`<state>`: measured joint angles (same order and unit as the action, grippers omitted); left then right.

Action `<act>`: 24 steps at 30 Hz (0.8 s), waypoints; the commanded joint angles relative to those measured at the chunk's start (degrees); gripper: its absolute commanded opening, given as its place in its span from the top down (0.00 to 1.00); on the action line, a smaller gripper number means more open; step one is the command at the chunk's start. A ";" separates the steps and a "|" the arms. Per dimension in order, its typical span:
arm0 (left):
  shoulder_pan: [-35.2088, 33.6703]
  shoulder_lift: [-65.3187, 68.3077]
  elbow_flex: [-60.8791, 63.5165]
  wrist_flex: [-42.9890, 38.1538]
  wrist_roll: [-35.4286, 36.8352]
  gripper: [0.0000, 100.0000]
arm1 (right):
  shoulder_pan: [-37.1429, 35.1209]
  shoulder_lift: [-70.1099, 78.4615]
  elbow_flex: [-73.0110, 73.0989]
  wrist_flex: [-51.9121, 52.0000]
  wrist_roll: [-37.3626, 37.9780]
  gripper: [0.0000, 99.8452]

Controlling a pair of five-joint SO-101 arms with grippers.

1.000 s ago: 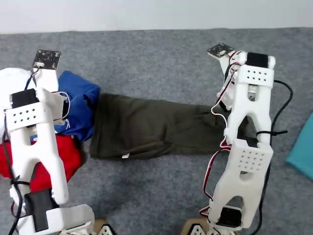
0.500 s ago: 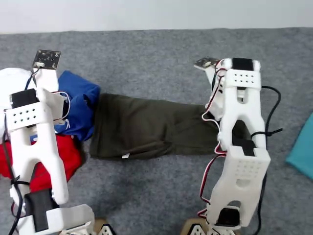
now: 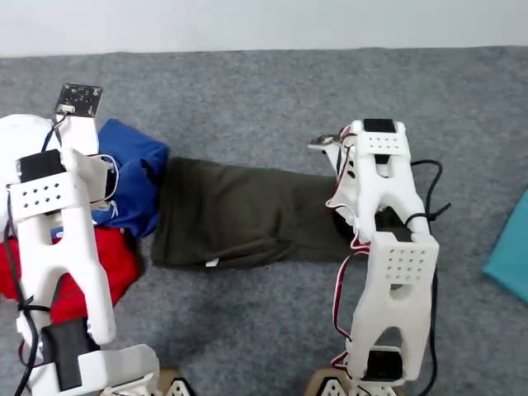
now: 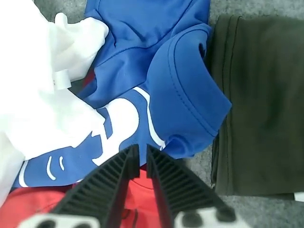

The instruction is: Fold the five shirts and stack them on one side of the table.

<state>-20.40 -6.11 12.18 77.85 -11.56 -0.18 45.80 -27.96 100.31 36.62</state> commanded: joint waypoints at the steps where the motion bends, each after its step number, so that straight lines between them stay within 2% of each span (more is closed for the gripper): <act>1: 0.09 -2.55 -0.66 -0.44 -0.35 0.96 | 2.15 -0.48 -0.26 2.15 -0.79 0.99; 10: 0.09 -2.46 -0.66 -3.08 -0.26 0.96 | 2.07 -1.63 7.91 2.33 -0.44 0.99; 19: 0.26 -2.37 -0.57 -4.57 -0.18 0.96 | 2.07 -10.95 17.49 1.98 -0.44 0.99; 24: 2.99 -2.37 -0.48 -4.92 0.00 0.96 | 1.98 -16.40 20.57 1.80 -0.35 0.99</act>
<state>-18.99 -6.11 12.18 73.89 -11.47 1.58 35.60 -7.56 100.31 36.44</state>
